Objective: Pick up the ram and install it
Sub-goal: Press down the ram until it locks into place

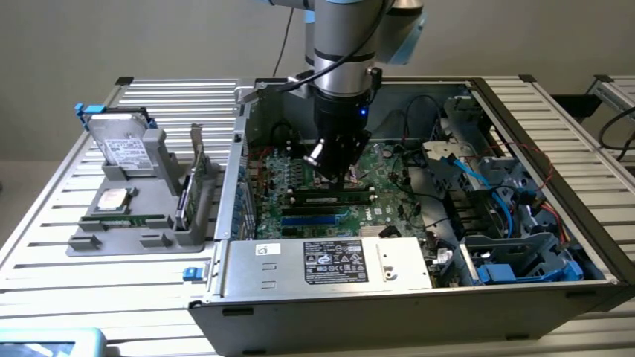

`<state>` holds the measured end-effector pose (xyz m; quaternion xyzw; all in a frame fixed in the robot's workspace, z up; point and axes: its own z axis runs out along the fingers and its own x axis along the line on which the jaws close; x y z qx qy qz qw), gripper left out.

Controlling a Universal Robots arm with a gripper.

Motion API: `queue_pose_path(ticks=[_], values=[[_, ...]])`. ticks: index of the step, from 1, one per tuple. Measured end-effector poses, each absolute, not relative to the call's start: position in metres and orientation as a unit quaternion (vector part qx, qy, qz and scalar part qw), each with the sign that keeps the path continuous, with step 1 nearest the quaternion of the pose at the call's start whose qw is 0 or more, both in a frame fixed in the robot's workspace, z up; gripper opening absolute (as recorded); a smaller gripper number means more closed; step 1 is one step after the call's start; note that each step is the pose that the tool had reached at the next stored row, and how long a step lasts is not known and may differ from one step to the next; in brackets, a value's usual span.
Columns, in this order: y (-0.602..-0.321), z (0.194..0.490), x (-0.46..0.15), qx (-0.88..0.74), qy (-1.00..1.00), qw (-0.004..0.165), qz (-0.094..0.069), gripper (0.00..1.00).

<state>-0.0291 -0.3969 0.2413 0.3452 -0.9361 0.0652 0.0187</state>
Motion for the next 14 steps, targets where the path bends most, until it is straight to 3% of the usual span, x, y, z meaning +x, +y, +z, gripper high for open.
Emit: queue_pose_path(ticks=[14], values=[[-0.3969,0.2413,-0.0292,0.273,-0.960,0.009,0.069,0.11]])
